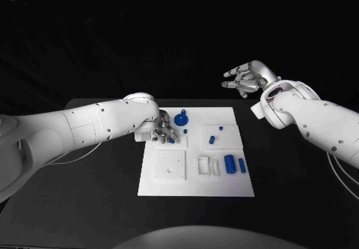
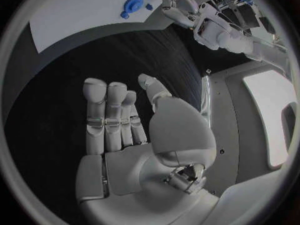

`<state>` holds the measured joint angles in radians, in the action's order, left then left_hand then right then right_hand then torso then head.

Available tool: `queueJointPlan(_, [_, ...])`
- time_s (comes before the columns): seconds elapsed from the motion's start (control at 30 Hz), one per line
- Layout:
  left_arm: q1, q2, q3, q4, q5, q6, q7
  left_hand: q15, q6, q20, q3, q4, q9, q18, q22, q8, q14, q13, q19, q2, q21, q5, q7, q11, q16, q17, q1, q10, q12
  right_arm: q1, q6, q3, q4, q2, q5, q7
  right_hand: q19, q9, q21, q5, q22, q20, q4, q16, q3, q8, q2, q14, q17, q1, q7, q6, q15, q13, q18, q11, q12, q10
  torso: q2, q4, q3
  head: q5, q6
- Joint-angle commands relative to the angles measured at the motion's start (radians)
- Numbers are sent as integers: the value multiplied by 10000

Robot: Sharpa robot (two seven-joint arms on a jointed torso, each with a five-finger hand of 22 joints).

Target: Assemble the parts on the task board

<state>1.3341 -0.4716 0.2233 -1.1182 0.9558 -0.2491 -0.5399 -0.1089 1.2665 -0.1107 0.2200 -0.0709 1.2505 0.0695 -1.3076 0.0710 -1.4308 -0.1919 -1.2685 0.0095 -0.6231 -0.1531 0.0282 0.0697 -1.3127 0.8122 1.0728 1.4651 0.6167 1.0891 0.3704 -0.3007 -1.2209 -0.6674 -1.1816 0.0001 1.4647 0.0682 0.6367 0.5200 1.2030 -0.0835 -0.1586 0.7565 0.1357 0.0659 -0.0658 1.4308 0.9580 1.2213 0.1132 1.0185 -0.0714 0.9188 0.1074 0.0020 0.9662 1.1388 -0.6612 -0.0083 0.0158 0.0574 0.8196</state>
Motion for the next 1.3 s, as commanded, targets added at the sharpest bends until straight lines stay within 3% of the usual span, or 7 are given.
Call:
queueJointPlan(0.03, [-237,62,147,17,90,-676,-302,2,-55,32,-50,1,116,-101,-173,20,87,-14,39,967,77,49,38,14,48,-34,1012,451,-68,-3,-74,-5,-16,4,-87,32,499,-15,18,37,-22,-67,26,-35,39,-37,3,88,2,-105,1,41,-4,-17,205,-20,-21,-13,0,4,3,-1,4])
queueJointPlan(0.33, [-237,136,148,138,101,-648,-363,-13,-47,4,-235,245,119,-116,-173,13,93,-24,24,899,77,295,54,17,51,-70,880,452,-66,-3,-68,-5,-25,0,-92,29,499,-15,18,37,-22,-67,26,-35,39,-37,3,88,2,-105,1,41,-4,-17,205,-20,-21,-13,-2,3,-1,-1,3])
queueJointPlan(0.73, [-238,183,148,233,70,-497,-423,-82,-4,-138,-706,779,107,-226,-165,13,105,-21,-31,596,98,443,90,34,87,-182,390,453,-73,-3,-64,-5,-35,-6,-106,24,501,-15,35,15,-19,-68,6,-38,58,-37,-1,90,1,-66,1,42,-5,-7,202,-23,-9,0,-1,3,-2,0,-3])
queueJointPlan(1.17, [-238,173,147,272,61,-363,-471,-113,8,-193,-828,919,56,-270,-164,4,105,-9,-57,438,120,444,91,36,91,-208,195,454,-88,-3,-59,-5,-35,-14,-114,20,501,-15,35,15,-19,-68,6,-38,58,-37,-1,90,1,-66,1,42,-5,-7,202,-23,-9,0,0,0,-3,4,-29])
queueJointPlan(1.3, [-238,164,147,275,86,-287,-526,-125,45,-213,-971,1059,57,-284,-164,14,108,-6,-73,224,129,693,96,41,91,-218,14,457,-84,-3,-59,-5,-33,-16,-114,19,501,-15,35,15,-19,-68,6,-38,58,-37,-1,90,1,-66,1,42,-5,-7,202,-23,-9,0,0,3,-4,-1,-27])
